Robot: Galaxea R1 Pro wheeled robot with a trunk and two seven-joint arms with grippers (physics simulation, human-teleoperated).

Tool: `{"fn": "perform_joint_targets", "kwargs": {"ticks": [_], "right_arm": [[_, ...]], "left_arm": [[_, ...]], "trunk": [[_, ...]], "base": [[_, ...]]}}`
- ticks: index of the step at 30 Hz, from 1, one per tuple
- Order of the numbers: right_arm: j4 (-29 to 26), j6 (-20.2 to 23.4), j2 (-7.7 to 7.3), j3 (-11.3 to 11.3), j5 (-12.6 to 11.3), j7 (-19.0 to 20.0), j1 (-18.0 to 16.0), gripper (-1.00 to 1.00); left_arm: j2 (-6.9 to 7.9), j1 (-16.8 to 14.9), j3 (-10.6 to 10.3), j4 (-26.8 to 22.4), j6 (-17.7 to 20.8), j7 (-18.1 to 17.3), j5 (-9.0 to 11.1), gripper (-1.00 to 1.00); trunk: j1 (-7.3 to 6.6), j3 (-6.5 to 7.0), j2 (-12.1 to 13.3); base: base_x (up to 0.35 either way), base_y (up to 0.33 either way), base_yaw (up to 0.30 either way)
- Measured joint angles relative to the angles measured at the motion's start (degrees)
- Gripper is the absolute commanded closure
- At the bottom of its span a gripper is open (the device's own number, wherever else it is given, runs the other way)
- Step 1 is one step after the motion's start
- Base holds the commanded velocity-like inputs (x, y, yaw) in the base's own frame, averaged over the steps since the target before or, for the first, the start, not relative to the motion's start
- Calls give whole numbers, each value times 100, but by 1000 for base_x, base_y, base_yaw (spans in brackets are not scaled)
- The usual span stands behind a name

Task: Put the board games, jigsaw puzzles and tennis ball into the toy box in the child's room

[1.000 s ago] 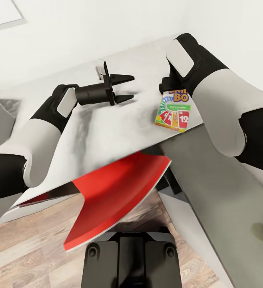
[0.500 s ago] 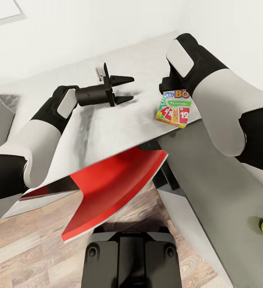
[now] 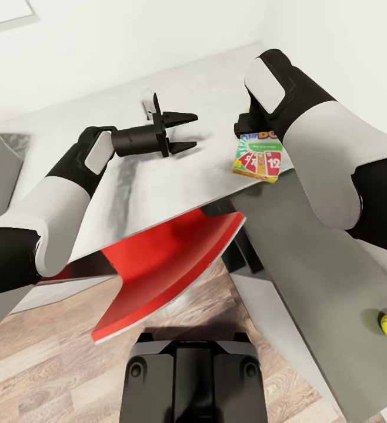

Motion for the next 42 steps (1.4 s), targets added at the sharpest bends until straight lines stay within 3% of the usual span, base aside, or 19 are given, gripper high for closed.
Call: {"fn": "perform_joint_targets", "kwargs": {"ticks": [19, 42], "right_arm": [[0, 1, 0, -1, 5, -1, 0, -100], [-165, -64, 0, 42, 73, -1, -16, -100]], "left_arm": [[16, 17, 1, 0, 1, 6, -2, -100], [17, 41, 0, 0, 0, 6, -2, -100]], "trunk": [[-1, 0, -1], [-2, 0, 0]], "base": [[-105, -19, 0], [33, 13, 0]]}}
